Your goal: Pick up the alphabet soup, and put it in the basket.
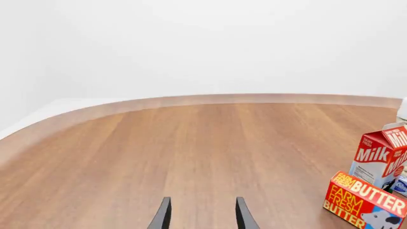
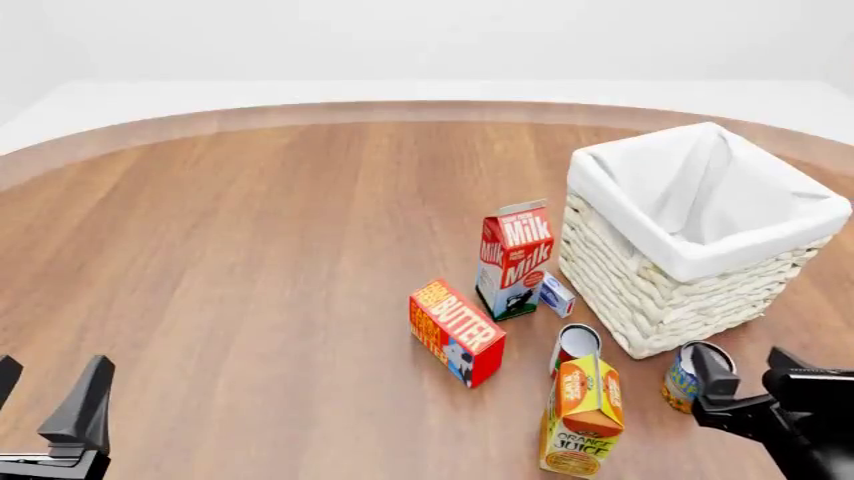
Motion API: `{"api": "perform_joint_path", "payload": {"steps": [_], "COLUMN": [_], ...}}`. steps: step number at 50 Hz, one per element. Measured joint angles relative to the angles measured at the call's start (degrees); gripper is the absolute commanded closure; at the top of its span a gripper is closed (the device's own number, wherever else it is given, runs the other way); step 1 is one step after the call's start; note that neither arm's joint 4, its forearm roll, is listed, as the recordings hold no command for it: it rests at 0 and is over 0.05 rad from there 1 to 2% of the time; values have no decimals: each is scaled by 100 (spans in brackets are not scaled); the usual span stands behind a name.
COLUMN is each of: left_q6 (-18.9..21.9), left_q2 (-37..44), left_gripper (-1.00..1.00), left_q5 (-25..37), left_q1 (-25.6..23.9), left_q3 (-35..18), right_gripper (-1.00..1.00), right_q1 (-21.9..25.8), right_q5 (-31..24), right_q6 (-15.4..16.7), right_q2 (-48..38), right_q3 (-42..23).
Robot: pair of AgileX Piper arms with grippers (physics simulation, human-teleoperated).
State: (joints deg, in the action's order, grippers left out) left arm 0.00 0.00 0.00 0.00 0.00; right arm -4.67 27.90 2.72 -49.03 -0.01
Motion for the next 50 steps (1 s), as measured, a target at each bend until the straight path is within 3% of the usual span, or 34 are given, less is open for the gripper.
{"api": "perform_joint_path", "payload": {"steps": [26,50], "left_q6": [0,0], "left_q2": [0,0], "left_gripper": [-100,-100], "left_q5": [0,0], "left_q1": [0,0], "left_q3": [0,0], "right_gripper": [-100,-100], "right_q1": [-106,-91], "right_q5": [406,1567], "right_q6": [76,50], "right_q2": [-691,-2161], "right_q3": [0,0]}}
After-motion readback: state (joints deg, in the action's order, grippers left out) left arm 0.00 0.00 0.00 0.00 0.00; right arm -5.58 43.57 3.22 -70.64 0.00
